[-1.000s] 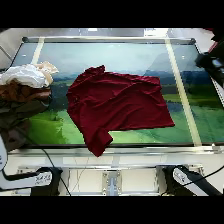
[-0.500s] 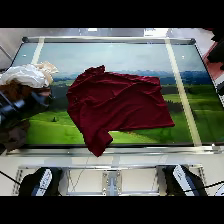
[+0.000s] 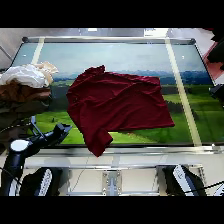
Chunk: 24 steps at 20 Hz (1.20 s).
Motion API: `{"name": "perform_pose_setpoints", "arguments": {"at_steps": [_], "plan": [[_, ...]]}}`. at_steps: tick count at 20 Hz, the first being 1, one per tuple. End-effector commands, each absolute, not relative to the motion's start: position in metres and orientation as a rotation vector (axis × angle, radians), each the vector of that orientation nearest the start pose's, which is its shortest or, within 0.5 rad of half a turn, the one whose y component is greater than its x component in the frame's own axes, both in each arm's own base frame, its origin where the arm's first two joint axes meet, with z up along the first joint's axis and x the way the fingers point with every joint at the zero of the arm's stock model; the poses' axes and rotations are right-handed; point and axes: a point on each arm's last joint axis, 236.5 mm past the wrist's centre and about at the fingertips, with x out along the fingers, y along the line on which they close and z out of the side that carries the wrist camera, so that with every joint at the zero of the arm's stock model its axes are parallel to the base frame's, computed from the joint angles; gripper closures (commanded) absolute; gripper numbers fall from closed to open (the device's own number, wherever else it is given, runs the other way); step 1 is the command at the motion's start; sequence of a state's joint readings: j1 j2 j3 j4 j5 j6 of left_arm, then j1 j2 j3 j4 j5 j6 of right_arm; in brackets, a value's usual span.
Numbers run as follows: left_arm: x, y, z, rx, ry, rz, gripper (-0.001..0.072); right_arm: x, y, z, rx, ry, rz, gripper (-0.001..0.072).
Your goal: Fold the shirts.
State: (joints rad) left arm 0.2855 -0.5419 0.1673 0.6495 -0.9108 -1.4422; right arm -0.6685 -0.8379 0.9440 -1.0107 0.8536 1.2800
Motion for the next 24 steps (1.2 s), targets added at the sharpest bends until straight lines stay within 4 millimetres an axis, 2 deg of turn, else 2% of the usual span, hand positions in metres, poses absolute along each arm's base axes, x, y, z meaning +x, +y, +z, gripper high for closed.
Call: {"name": "perform_pose_setpoints", "arguments": {"at_steps": [1, 3, 6, 9, 12, 14, 18, 21, 24], "plan": [[0.239, -0.099, -0.051, -0.874, 0.982, -0.166, 0.0225, 0.352, -0.145, 0.156, 0.486, 0.537, -0.247, 0.0259], [0.238, -0.109, -0.054, -0.779, 0.985, -0.205, 0.0230, 0.353, -0.143, 0.157, 0.495, 0.533, -0.239, 0.0259], [0.222, -0.119, -0.077, -0.669, 1.083, -0.213, 0.0249, 0.353, -0.142, 0.158, 0.506, 0.528, -0.233, 0.0259], [0.230, -0.116, -0.085, -0.680, 1.077, -0.174, 0.0240, 0.353, -0.140, 0.157, 0.503, 0.537, -0.227, 0.0259], [0.247, -0.114, -0.080, -0.777, 1.017, -0.125, 0.0240, 0.352, -0.138, 0.156, 0.487, 0.545, -0.218, 0.0259], [0.251, -0.117, -0.080, -0.853, 1.015, -0.102, 0.0240, 0.352, -0.138, 0.156, 0.488, 0.545, -0.217, 0.0259], [0.248, -0.127, -0.090, -0.983, 1.078, -0.070, 0.0240, 0.352, -0.138, 0.156, 0.488, 0.545, -0.217, 0.0259], [0.243, -0.132, -0.096, -1.015, 1.123, -0.064, 0.0241, 0.352, -0.138, 0.156, 0.488, 0.545, -0.217, 0.0259], [0.252, -0.130, -0.098, -1.068, 1.096, -0.029, 0.0243, 0.352, -0.138, 0.156, 0.488, 0.545, -0.217, 0.0260]]}}
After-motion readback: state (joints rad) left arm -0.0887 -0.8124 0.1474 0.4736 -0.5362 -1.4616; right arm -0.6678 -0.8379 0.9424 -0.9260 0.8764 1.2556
